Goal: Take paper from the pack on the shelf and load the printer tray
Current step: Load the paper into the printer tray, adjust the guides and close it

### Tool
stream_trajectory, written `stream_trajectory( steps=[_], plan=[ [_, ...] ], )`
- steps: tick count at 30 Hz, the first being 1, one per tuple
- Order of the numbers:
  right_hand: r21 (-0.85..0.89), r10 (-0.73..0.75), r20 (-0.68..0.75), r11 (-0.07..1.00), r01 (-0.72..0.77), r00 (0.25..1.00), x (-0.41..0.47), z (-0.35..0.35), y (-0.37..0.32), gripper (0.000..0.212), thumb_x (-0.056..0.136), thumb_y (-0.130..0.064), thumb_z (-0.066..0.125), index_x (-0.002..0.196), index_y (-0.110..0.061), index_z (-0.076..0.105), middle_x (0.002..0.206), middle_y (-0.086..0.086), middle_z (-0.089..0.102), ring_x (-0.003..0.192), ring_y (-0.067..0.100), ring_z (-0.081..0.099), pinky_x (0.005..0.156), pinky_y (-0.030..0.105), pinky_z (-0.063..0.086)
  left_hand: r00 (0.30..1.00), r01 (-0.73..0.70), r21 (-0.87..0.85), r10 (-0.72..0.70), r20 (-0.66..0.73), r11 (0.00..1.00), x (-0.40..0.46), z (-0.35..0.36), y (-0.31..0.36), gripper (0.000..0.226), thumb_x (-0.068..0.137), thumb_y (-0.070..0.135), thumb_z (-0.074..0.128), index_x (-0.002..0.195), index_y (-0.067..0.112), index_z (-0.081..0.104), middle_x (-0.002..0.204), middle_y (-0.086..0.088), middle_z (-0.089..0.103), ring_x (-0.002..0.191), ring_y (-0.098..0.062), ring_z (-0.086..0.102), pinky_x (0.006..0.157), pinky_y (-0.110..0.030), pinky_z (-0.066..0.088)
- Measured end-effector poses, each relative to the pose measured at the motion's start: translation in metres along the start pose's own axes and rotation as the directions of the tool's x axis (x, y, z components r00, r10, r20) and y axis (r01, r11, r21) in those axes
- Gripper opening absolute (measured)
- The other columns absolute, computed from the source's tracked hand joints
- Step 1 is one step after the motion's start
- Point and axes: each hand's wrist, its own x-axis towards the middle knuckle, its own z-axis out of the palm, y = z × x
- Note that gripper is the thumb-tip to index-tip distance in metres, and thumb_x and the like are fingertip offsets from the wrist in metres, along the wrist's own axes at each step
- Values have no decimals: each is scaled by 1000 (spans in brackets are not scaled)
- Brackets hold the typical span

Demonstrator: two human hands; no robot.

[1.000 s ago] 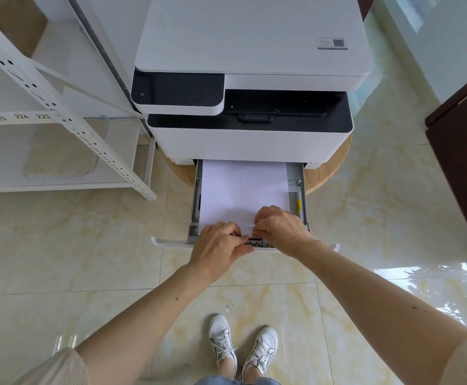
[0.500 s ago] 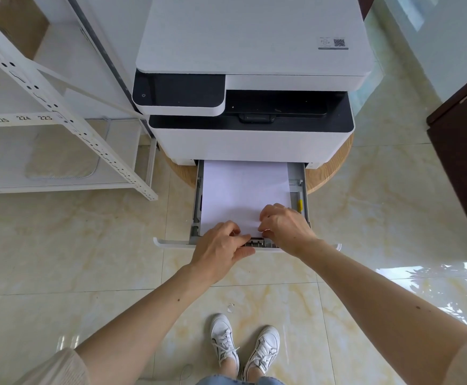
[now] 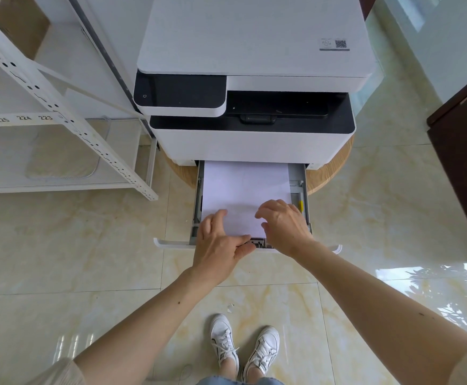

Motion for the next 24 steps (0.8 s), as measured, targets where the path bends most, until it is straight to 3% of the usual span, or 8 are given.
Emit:
stream_trajectory(
  steps=[3,5,9,16,19,21,24],
  plan=[
    [-3,42,-40,999,-42,998,-10,1,6,28,84,-6,66,111,-15,69,118,2,67,107,26,60,91,39,46,997,68,-95,-64,51,993,2,-2,6,35,92,57,43,103,41,72,159,-13,-24,143,-34,-29,117,-44,-11],
    [-7,72,-70,997,-73,995,-15,2,7,31,81,-4,68,110,-14,69,115,2,68,106,28,61,90,40,48,987,139,-150,-125,101,979,4,-5,11,39,92,57,45,89,33,75,155,-14,-34,138,-38,-38,116,-48,-16],
    [-18,111,-87,993,-113,990,-21,3,10,33,77,-4,71,108,-13,69,112,2,68,104,28,61,90,40,48,962,249,-211,-216,169,945,11,-9,14,53,90,62,43,88,21,76,155,-14,-34,140,-39,-34,117,-48,-15],
    [-53,189,-33,980,-190,981,-23,1,14,40,78,3,65,115,-11,66,117,5,66,107,29,59,92,37,45,967,238,-280,-199,158,930,10,-12,13,40,91,56,49,96,29,77,156,-23,-26,142,-36,-31,117,-41,-15],
    [99,252,-19,963,-249,968,-9,-5,13,39,87,2,59,126,-2,55,135,14,51,123,33,48,98,36,43,970,223,-280,-184,158,934,9,-12,11,37,91,55,51,95,29,77,155,-23,-27,141,-37,-32,116,-41,-15],
    [213,364,44,906,-365,930,9,-13,8,42,92,-6,56,132,1,45,144,17,38,133,33,37,106,37,36,970,218,-273,-177,167,937,10,-11,11,37,90,56,48,101,33,75,154,-24,-28,141,-37,-33,116,-42,-15],
    [250,482,187,819,-516,856,36,-22,-1,44,93,-12,56,130,4,39,141,21,35,130,36,36,105,38,34,966,232,-266,-190,176,935,11,-10,10,37,90,58,46,110,38,71,154,-23,-29,141,-37,-32,116,-43,-15]
  ],
)
